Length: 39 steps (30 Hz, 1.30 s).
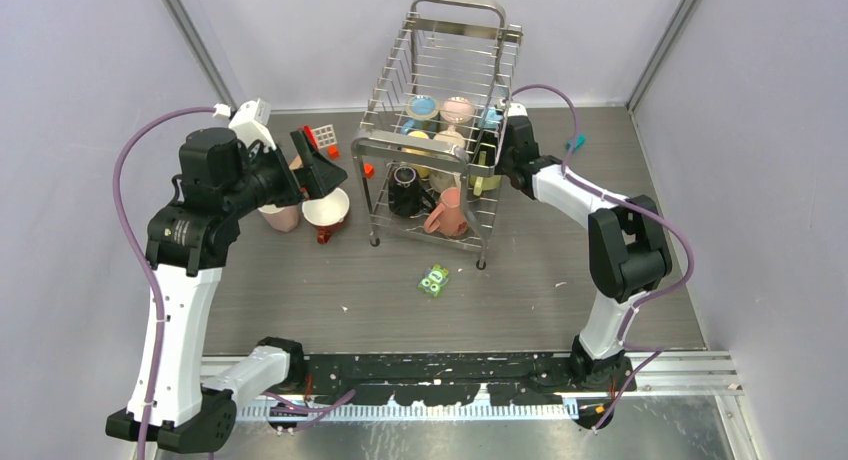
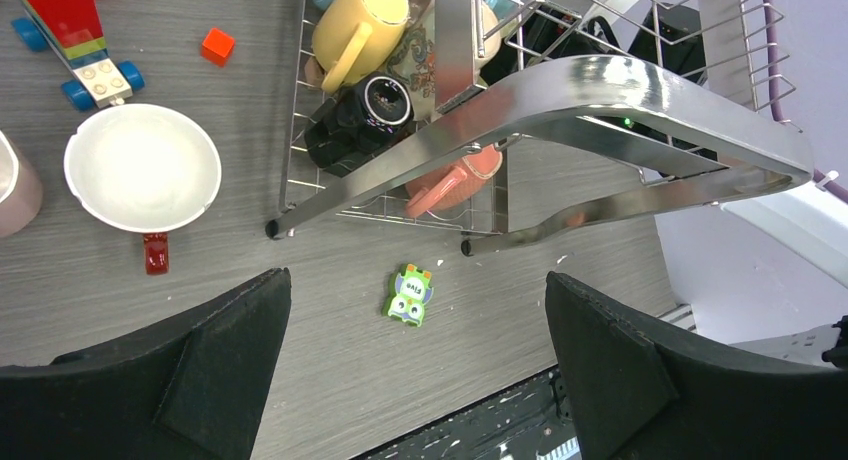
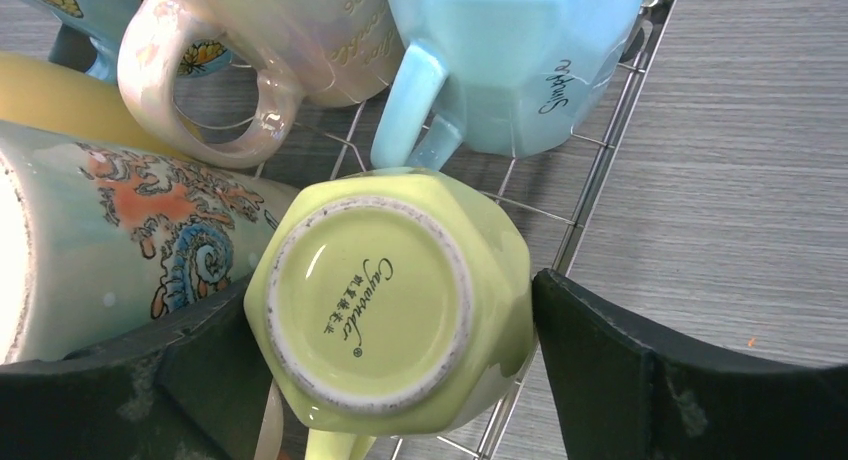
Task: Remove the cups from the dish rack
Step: Unload the cup from the dish rack.
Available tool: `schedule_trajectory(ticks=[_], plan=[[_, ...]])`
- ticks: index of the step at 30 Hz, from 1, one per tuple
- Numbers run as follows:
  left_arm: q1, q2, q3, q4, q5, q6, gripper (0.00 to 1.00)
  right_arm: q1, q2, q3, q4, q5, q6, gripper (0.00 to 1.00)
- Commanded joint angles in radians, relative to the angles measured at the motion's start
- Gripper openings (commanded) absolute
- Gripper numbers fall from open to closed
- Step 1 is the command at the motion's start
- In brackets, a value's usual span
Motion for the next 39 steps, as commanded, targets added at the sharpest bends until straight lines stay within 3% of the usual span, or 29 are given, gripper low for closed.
schedule_trajectory(ticks=[1, 7, 12, 27, 39], plan=[[0.004, -0.004, -0.006, 0.007, 0.002, 0.009, 1.00, 0.004, -0.014, -0.014, 0.075, 0.053, -0.010, 0.81], [0.004, -0.005, -0.008, 0.012, 0.002, 0.005, 1.00, 0.004, -0.065, -0.025, 0.090, 0.070, -0.003, 0.49], [0.004, -0.009, -0.009, 0.012, 0.000, 0.003, 1.00, -0.002, -0.128, -0.049, 0.130, 0.078, 0.035, 0.35], [0.004, -0.027, -0.020, 0.012, 0.001, -0.003, 1.00, -0.066, -0.234, -0.093, 0.183, 0.011, 0.200, 0.25], [0.004, -0.060, -0.063, 0.015, -0.006, -0.029, 1.00, -0.094, -0.296, -0.050, 0.070, 0.016, 0.300, 0.21]])
